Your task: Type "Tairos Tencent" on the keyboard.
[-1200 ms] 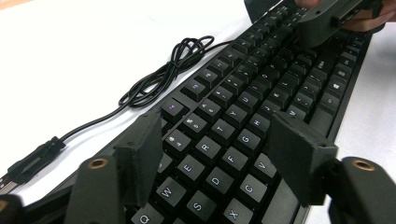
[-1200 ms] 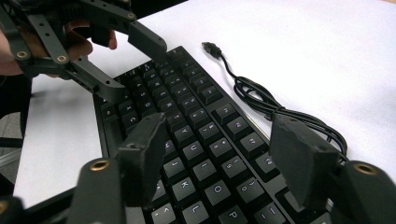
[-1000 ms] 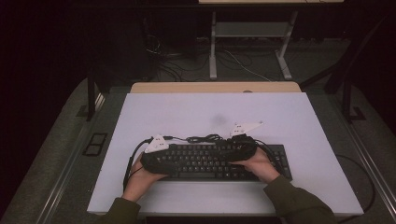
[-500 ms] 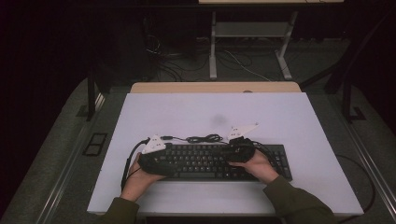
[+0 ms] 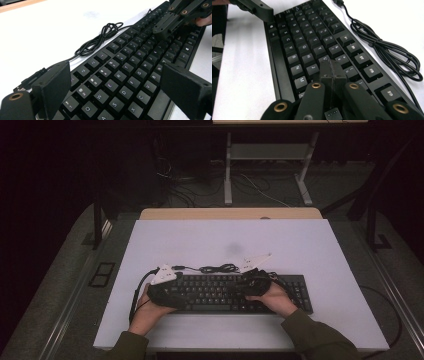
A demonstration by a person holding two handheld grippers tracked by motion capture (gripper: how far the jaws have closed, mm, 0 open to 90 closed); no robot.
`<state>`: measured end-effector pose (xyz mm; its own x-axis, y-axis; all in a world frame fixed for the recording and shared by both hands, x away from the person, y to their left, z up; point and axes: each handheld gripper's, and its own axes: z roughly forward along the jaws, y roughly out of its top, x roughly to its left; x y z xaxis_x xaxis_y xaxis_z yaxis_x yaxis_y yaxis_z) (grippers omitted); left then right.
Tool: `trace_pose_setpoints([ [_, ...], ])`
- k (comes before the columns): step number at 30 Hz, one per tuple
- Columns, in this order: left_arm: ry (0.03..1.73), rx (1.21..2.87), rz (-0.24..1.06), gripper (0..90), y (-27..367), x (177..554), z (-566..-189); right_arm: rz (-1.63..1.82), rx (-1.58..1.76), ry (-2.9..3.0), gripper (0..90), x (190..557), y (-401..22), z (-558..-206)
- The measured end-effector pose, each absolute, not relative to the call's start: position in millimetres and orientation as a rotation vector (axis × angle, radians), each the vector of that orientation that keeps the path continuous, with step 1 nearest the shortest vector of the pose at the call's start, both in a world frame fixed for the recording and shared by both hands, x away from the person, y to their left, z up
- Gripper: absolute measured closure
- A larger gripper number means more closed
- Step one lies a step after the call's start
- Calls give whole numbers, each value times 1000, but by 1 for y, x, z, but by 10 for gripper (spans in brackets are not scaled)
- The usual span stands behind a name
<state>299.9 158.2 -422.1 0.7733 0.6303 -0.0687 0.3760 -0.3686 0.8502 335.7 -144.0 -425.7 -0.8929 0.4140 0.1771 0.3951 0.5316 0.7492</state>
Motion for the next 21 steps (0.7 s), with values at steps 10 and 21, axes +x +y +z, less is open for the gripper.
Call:
trace_pose_setpoints([
  [10, 749, 2014, 332, 90, 158, 300, -422, 1250, 746, 2735, 894, 338, -143, -430],
  [21, 748, 2015, 328, 91, 158, 300, -422, 1199, 771, 2723, 895, 339, -140, -434],
])
